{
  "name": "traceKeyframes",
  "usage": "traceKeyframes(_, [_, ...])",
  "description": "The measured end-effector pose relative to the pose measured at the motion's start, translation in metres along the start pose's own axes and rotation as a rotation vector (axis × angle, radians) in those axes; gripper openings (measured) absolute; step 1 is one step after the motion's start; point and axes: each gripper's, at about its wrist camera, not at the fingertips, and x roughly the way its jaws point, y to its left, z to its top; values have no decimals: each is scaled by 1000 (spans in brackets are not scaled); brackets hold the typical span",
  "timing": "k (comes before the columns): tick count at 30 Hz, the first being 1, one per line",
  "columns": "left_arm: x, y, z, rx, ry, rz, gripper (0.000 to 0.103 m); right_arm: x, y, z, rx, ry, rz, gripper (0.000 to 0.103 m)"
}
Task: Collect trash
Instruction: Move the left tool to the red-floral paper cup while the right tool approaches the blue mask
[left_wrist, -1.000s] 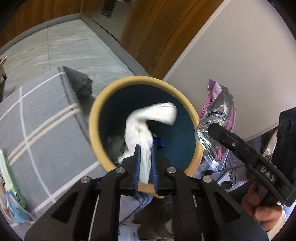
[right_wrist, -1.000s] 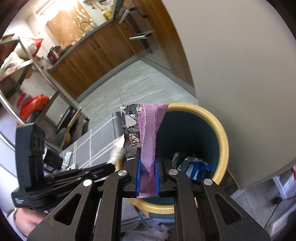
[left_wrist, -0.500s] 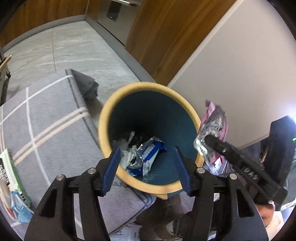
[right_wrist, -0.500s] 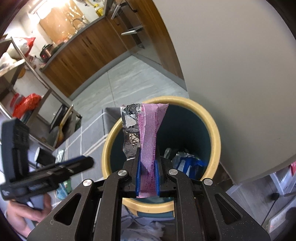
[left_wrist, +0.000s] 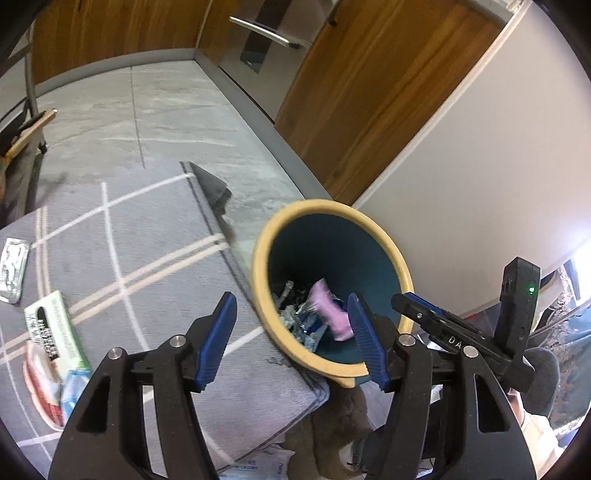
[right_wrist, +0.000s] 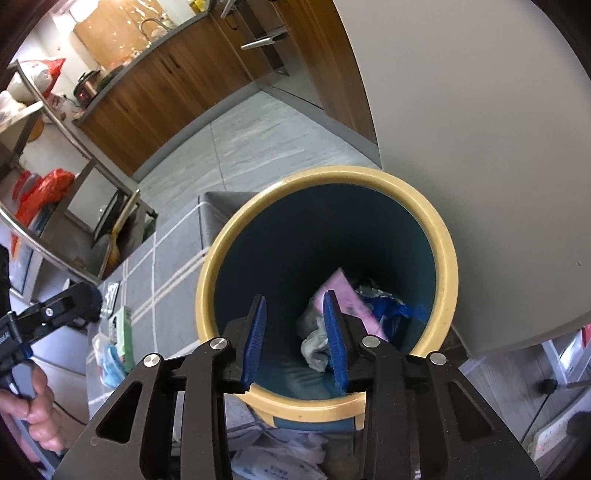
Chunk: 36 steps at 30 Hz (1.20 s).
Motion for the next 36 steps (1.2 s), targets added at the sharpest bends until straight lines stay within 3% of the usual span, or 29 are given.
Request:
traceKeyframes(8, [-44,45,-10,-44,-72,92,64,4,20,-3,-42,14,39,41])
traceKeyframes(17, [-79,113,-38,-155,-85,222,66,15,67,-13,-143,62,101,47])
traceKeyframes(26, [-74,167,-65,-256,-39,339,67,22,114,-29,-234,103,147,49])
traceKeyframes(36, [-40,187,-83,-261,104,437,67,24,147,-45,-302,129,185,49])
